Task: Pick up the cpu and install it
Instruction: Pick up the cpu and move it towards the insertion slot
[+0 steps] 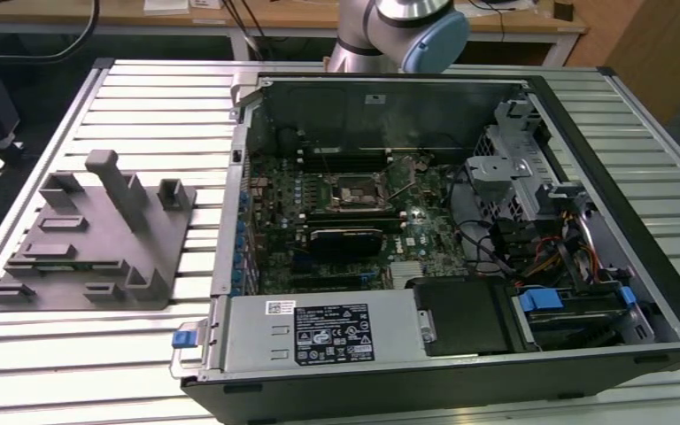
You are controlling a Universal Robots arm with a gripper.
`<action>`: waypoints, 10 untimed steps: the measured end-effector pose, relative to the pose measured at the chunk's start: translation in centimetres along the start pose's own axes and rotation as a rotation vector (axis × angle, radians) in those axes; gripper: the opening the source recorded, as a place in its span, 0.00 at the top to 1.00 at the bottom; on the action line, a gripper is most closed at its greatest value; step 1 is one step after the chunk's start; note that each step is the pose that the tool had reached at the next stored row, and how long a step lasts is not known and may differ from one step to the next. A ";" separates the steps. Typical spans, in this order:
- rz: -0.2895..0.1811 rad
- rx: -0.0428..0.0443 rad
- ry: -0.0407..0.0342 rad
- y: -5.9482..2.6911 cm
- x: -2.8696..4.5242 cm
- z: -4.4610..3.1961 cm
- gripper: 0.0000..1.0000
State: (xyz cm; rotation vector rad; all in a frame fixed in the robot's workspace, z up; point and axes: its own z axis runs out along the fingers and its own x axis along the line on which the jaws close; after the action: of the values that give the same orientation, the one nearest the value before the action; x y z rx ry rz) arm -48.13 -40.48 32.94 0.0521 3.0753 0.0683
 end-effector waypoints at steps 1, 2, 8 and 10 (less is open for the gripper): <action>0.000 0.0000 -0.0013 0.01 -0.02 -0.26 0.45; 0.000 -0.0001 -0.0025 0.02 -0.03 -0.51 0.45; 0.000 -0.0004 -0.0093 0.10 -0.15 -2.25 0.45; -0.001 -0.0005 -0.0113 0.13 -0.19 -2.88 0.45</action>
State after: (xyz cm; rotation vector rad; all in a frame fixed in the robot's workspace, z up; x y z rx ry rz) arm -48.13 -40.48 35.83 0.0515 3.0639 0.0684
